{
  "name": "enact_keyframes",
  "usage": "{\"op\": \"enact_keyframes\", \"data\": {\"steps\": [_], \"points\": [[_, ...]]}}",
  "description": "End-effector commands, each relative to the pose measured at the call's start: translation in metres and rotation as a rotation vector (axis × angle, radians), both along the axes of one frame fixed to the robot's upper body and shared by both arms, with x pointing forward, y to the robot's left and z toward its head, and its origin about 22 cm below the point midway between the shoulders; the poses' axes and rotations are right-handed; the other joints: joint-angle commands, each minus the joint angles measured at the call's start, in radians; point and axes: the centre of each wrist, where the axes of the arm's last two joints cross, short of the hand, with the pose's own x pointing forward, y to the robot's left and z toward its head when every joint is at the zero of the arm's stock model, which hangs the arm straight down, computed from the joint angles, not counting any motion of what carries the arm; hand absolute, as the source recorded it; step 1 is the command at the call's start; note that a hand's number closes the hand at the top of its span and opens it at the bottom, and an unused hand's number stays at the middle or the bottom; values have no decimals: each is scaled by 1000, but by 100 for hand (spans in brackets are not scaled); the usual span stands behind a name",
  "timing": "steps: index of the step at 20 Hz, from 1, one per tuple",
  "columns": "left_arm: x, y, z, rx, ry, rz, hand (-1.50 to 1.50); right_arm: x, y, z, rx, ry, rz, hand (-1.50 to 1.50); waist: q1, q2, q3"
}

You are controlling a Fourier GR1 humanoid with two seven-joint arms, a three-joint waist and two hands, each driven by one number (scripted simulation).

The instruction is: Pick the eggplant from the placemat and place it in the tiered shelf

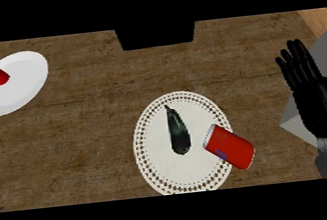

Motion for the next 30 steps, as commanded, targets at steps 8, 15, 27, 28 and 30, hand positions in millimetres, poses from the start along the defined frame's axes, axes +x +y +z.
{"op": "enact_keyframes", "data": {"steps": [8, 15, 27, 28, 30], "points": [[-9, -60, -66, -214, 370, -185, 0, 19, 50, -31, 709, 310, -180, 150, -42, 40, 23], [-7, -94, -76, -307, 480, -297, 0, 0, 34, -116, -313, 345, -604, -150, 33, 12, -17], [6, -110, -90, -318, 518, -279, 0, 24, 64, -65, -386, 431, -206, -150, 25, 0, -18], [6, -103, -92, -317, 510, -282, 0, 23, 68, -67, -417, 447, -193, -150, 28, 1, -18], [1, -105, -94, -295, 502, -267, 0, 31, 75, -38, -452, 472, -137, -150, 28, -3, -18]]}}
